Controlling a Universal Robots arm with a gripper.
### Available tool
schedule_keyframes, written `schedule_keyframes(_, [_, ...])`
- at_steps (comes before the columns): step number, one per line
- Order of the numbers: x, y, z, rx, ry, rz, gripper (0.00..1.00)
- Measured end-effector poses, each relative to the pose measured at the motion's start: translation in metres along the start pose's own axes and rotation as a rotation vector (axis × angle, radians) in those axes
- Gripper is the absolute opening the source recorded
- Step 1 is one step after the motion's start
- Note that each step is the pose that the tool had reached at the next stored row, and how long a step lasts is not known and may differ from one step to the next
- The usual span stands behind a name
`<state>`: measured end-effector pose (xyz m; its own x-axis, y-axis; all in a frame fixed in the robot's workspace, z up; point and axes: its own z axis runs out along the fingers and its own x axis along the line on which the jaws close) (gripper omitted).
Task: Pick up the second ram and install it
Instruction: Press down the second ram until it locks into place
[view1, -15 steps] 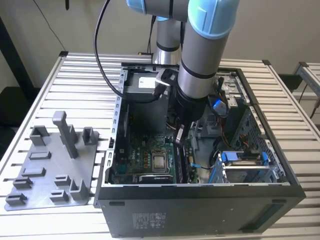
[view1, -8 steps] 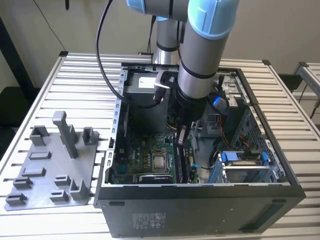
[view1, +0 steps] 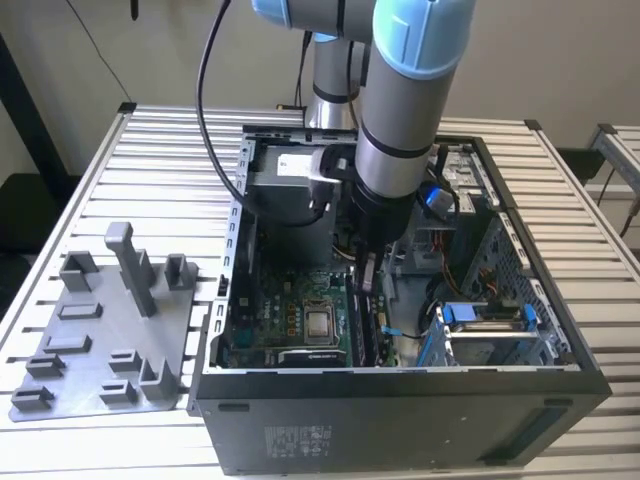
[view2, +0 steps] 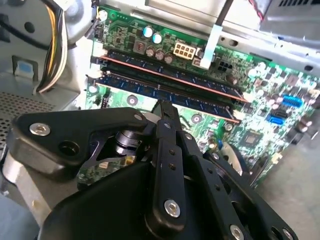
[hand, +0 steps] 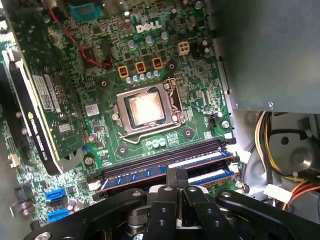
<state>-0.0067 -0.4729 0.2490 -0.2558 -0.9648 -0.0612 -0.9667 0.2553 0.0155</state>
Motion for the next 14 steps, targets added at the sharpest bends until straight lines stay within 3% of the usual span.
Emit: schedule_keyframes(14, [0.0011,0.0017,0.0089,-0.0015,-0.0023,-0.194,0.11])
